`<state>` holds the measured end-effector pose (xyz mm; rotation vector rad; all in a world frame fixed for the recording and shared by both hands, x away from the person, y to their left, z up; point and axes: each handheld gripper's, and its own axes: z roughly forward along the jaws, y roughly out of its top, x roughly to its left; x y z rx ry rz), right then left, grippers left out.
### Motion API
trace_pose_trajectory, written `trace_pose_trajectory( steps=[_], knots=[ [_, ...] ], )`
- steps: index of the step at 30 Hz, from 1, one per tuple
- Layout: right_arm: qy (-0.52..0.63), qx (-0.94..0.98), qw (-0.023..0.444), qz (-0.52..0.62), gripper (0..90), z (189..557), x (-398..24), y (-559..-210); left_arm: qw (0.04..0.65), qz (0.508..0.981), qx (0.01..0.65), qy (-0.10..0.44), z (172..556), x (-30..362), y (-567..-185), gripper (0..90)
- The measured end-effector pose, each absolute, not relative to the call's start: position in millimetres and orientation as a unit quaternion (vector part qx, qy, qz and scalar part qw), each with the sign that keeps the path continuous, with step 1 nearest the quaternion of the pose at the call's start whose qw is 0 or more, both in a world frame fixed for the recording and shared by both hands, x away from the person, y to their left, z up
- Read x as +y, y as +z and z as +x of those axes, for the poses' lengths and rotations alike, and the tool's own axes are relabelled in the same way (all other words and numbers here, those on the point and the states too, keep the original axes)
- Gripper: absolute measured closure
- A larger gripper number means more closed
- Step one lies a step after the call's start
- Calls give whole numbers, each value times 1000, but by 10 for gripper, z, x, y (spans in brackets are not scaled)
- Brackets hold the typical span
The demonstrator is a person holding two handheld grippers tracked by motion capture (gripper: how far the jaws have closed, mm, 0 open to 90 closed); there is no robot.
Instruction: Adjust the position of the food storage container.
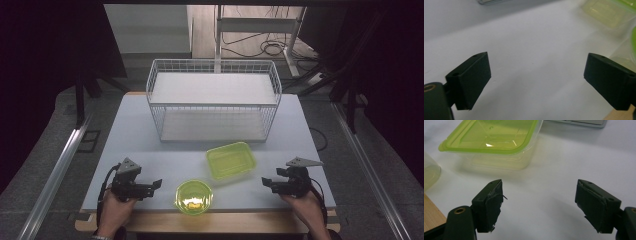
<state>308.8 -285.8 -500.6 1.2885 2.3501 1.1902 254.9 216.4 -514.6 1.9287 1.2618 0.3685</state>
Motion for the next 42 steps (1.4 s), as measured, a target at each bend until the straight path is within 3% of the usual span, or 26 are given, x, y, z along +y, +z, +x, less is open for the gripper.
trace_pose_trajectory(
  steps=[5, 17, 30, 42],
  knots=[
    [405, 796, 103, 439, 234, 3090, -2856, -5008, 410, 755, 492, 140, 2530, 2156, -5104, 91],
    [400, 803, 112, 428, 240, 3067, -2811, -5006, 458, 775, 406, 159, 2312, 1863, -4783, 448],
    [390, 814, 129, 411, 236, 3047, -2776, -5003, 479, 819, 298, 103, 2102, 1124, -4665, 881],
    [386, 816, 131, 410, 232, 3050, -2775, -5014, 453, 846, 273, 75, 1982, 687, -4792, 898]
  ],
)
